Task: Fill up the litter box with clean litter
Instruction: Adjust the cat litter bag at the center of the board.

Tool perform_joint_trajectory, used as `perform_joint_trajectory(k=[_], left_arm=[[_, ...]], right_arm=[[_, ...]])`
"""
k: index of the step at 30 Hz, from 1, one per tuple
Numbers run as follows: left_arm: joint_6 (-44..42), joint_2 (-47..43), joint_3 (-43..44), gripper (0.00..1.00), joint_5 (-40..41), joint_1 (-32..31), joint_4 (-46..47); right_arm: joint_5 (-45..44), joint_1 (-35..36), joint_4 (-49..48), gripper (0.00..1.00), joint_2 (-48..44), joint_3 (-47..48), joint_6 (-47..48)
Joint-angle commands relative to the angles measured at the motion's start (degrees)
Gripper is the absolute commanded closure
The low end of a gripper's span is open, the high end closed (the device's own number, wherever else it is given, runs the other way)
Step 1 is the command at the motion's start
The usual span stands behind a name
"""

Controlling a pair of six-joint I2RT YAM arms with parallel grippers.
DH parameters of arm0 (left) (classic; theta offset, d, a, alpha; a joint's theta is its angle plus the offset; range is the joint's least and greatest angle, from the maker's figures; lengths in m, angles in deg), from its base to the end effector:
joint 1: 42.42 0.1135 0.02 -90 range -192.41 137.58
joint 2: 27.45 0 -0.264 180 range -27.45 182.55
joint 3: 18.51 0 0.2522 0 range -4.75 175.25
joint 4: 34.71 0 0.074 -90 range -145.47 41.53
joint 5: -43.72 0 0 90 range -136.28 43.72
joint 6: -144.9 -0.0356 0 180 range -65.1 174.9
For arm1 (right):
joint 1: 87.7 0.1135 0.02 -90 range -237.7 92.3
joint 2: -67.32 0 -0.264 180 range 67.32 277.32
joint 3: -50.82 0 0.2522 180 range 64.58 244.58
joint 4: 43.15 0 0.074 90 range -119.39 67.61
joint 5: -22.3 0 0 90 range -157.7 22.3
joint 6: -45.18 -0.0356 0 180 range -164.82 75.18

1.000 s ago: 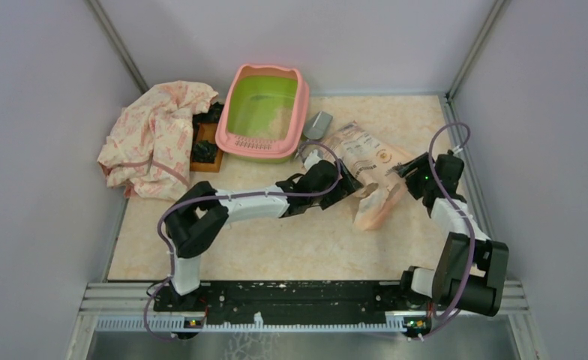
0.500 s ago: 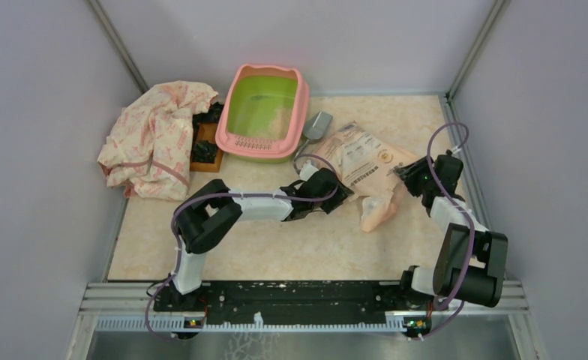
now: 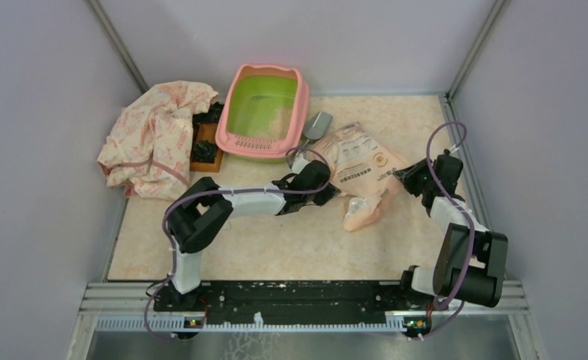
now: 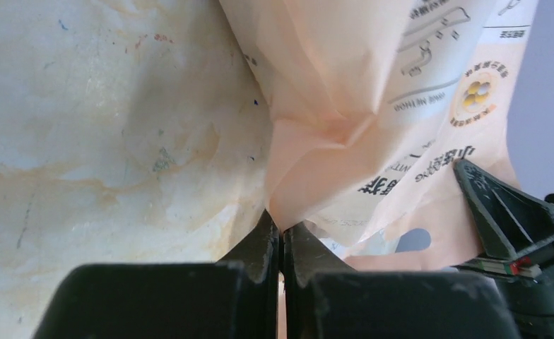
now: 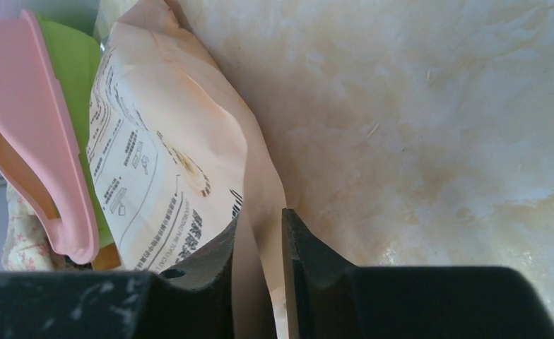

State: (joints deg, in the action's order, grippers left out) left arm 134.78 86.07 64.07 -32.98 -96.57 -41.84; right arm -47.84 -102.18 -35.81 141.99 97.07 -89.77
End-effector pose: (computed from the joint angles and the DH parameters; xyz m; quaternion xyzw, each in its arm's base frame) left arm 0.2568 -0.3415 0.1589 -0.2483 0.8593 -0.3597 0.2657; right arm 0.2540 -0.0531 0.1853 0.3663 0.8004 0.2661 0.3929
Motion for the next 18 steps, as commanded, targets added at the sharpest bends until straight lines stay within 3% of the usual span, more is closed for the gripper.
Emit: perform_joint_trajectory(k=[1, 5, 13, 18], left_arm=[[-2.2, -7.1, -2.2, 1.0, 2.0, 0.8, -2.4], [-3.7, -13.8, -7.4, 1.0, 2.5, 0.8, -3.3], [-8.0, -27.3, -11.4, 1.0, 2.7, 0.7, -8.5], [-9.2, -33.2, -13.4, 1.0, 3.8, 0.7, -11.0]], right_arm=[[0.7, -0.5, 0.3, 0.82, -2.0, 0.1, 2.9], [2.6, -0.5, 4.5, 1.0, -7.4, 0.1, 5.2], [7.2, -0.4, 19.7, 1.0, -20.3, 5.7, 12.4], [13.0, -0.2, 19.5, 1.0, -27.5, 5.9, 9.1]])
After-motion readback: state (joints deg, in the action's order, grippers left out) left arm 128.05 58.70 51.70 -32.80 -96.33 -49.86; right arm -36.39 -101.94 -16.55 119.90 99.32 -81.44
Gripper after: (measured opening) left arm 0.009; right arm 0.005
